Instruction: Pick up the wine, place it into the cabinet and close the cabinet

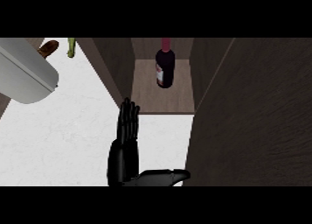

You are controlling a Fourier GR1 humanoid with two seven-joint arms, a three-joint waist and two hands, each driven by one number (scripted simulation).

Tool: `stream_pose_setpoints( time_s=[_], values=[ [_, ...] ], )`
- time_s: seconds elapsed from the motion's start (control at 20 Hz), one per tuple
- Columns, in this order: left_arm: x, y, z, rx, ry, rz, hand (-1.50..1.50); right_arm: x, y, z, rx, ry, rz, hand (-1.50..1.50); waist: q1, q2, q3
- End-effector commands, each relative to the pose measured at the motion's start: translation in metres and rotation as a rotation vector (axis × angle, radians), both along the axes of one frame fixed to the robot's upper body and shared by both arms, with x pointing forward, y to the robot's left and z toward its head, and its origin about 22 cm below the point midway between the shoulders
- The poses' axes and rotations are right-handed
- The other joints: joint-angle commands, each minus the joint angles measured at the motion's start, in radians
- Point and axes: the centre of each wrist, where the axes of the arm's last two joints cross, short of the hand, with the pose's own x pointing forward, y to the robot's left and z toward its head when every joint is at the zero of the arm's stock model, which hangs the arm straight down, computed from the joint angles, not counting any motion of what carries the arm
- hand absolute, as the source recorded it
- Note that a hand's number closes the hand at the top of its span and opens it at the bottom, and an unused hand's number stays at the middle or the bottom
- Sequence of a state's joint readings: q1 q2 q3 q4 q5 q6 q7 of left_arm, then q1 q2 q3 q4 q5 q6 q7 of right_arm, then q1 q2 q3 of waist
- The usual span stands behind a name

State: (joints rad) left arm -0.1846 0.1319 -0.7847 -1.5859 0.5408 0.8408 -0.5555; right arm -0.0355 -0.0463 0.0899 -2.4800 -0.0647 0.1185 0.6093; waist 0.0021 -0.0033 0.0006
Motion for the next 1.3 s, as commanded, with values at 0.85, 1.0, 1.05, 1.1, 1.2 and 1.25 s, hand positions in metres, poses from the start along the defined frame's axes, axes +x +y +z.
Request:
stream_pose_setpoints(
  time_s=[0.85,1.0,1.05,1.1,1.2,1.25],
  values=[
    [-0.072,0.116,0.017,0.030,-0.051,-0.153,-1.50,-0.026,0.003,0.004,-0.052,0.091,0.275,1.50,0.003,0.000,-0.001],
    [-0.058,0.131,0.028,0.015,-0.036,-0.140,-1.50,-0.029,0.012,-0.004,0.016,0.158,0.361,1.50,-0.002,0.001,-0.001],
    [-0.064,0.135,0.032,0.025,-0.044,-0.127,-1.50,-0.022,0.016,-0.011,0.051,0.189,0.353,1.50,0.004,0.001,0.000],
    [-0.060,0.127,0.028,0.030,-0.062,-0.101,-1.50,-0.034,0.016,-0.011,0.047,0.217,0.373,1.50,-0.006,0.000,0.000],
    [-0.065,0.157,0.034,0.024,-0.076,-0.090,-1.50,-0.046,0.017,-0.009,0.043,0.212,0.390,1.50,-0.001,-0.002,-0.001],
    [-0.063,0.156,0.052,0.020,-0.063,-0.081,-1.50,-0.043,0.019,-0.016,0.060,0.239,0.392,1.50,-0.002,-0.002,0.000]
  ],
)
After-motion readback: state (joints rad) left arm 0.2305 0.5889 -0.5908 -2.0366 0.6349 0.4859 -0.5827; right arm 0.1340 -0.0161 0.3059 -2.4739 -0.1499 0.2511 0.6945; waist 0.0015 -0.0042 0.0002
